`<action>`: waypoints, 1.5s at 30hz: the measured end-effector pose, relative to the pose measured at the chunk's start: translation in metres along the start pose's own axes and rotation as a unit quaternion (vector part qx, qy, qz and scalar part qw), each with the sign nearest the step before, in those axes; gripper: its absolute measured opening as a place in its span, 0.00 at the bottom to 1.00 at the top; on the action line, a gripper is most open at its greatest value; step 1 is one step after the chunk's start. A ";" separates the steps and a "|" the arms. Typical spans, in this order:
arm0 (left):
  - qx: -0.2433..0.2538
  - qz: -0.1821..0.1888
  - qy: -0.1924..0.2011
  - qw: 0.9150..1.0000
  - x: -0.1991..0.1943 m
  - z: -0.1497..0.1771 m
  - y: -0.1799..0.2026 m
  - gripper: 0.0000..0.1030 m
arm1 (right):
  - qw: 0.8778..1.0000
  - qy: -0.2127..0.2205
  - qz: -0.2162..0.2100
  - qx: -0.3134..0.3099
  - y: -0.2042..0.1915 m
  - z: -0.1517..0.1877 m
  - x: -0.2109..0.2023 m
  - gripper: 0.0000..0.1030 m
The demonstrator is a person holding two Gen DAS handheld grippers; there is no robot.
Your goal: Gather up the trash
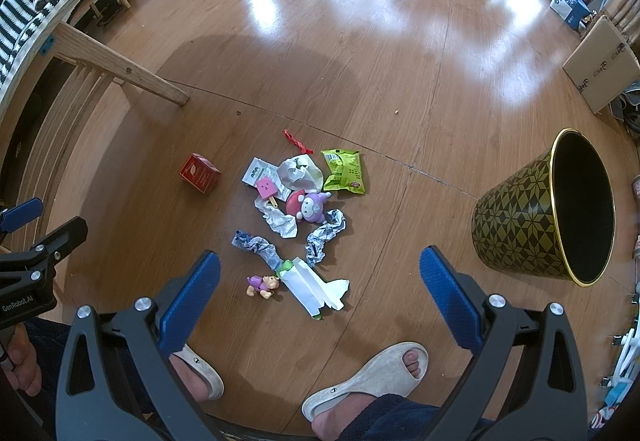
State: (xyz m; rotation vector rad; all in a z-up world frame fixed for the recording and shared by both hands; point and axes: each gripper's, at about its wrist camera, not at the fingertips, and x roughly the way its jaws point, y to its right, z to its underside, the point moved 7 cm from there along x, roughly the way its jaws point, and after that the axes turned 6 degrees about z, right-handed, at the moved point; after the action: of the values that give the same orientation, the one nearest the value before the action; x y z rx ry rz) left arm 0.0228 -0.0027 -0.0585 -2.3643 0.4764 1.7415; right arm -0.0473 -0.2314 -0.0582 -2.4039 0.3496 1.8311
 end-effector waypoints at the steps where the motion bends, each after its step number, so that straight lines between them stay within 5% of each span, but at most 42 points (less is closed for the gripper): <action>1: -0.001 -0.002 -0.002 1.000 0.001 0.000 -0.001 0.95 | 1.000 -0.001 0.001 0.000 0.001 0.000 0.000 0.93; 7: -0.036 -0.012 -0.047 0.998 0.035 -0.004 -0.021 0.95 | 1.000 -0.010 0.016 -0.009 0.002 -0.026 0.026 0.93; 10: -0.094 0.011 -0.079 0.992 0.071 -0.007 -0.033 0.95 | 1.000 -0.023 0.011 -0.005 0.002 -0.043 0.056 0.93; 13: -0.112 -0.004 -0.091 0.990 0.113 -0.012 -0.040 0.95 | 1.000 -0.027 0.008 0.006 0.001 -0.059 0.094 0.93; 18: -0.120 -0.055 -0.085 0.988 0.175 -0.021 -0.062 0.95 | 0.997 -0.068 0.004 0.034 0.012 -0.068 0.173 0.93; 27: -0.187 -0.036 -0.087 0.978 0.266 -0.033 -0.091 0.95 | 0.990 -0.122 0.003 0.065 0.036 -0.077 0.292 0.93; 40: -0.257 -0.055 -0.103 0.959 0.346 -0.022 -0.105 0.95 | 0.988 -0.152 0.005 0.035 0.022 -0.070 0.365 0.93; 43: -0.241 -0.052 -0.100 0.964 0.350 -0.028 -0.097 0.94 | 0.986 -0.163 -0.010 0.046 0.020 -0.062 0.376 0.73; 44: -0.224 -0.054 -0.104 0.968 0.350 -0.030 -0.091 0.87 | 0.985 -0.168 -0.010 0.040 0.018 -0.058 0.379 0.61; 45: -0.212 -0.050 -0.104 0.970 0.350 -0.030 -0.085 0.64 | 0.985 -0.166 -0.006 0.038 0.018 -0.057 0.378 0.59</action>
State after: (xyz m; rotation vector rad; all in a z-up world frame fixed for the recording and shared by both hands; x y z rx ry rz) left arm 0.1739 0.0126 -0.3869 -2.3666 -0.0543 2.1887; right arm 0.0962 -0.3072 -0.4050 -1.9994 0.3633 2.1222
